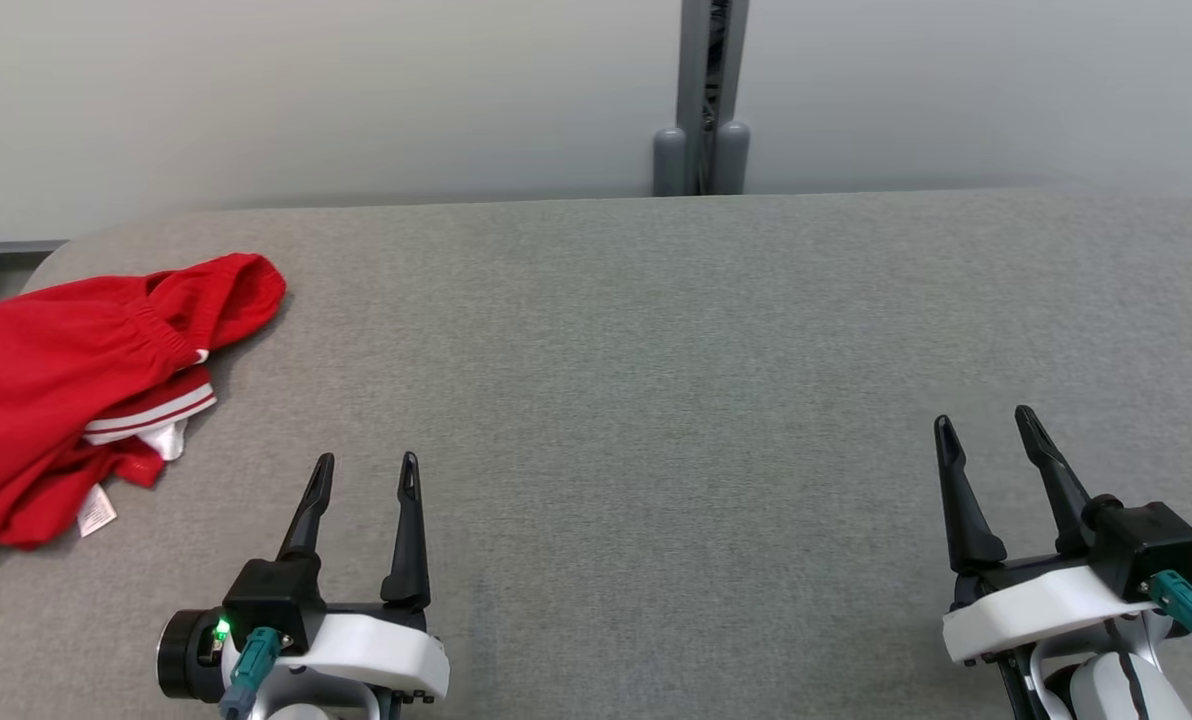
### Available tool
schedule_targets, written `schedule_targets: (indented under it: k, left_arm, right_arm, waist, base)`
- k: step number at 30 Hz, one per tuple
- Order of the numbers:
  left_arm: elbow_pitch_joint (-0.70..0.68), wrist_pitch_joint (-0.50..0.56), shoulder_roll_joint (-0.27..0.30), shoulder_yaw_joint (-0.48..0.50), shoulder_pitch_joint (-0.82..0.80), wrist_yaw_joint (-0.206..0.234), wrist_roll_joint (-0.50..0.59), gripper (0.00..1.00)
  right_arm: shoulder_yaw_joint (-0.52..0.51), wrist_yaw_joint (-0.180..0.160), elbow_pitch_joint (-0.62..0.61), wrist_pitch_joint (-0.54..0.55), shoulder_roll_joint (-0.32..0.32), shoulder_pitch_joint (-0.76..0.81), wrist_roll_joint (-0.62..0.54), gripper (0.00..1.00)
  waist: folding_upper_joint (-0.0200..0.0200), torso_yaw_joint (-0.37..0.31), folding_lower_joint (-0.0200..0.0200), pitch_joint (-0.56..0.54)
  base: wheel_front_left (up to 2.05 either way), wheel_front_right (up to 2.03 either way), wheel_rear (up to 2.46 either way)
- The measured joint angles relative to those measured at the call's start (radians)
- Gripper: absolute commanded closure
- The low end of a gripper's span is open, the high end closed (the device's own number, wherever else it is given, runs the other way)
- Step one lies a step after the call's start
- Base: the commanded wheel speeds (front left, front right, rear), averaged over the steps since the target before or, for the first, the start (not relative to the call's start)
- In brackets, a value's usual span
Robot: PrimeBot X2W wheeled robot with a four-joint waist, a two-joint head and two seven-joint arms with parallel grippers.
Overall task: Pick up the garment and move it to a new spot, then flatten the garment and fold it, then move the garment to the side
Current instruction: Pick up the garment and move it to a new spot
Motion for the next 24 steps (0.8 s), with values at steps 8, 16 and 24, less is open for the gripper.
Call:
schedule_targets:
  k: [8, 16, 24]
  left_arm:
    - [-0.001, 0.0, 0.0, -0.002, 0.001, 0.0, 0.004, 0.0]
    - [-0.002, 0.0, 0.0, 0.009, 0.009, -0.005, 0.012, 0.0]
    - [-0.006, 0.0, 0.001, 0.025, 0.028, -0.007, 0.016, 0.0]
  right_arm:
    - [0.017, 0.0, -0.006, 0.0, 0.0, 0.01, 0.01, 0.0]
    - [0.044, 0.0, -0.013, 0.0, 0.0, 0.023, 0.02, 0.0]
    - [0.067, 0.0, -0.022, 0.0, -0.001, 0.041, 0.033, 0.0]
  waist:
    - [0.0, 0.088, 0.0, 0.0]
    - [0.0, 0.21, 0.0, -0.006]
    - [0.0, 0.347, 0.0, -0.018]
  base:
    - [0.0, 0.0, 0.0]
    - [0.0, 0.0, 0.0]
    - [0.0, 0.0, 0.0]
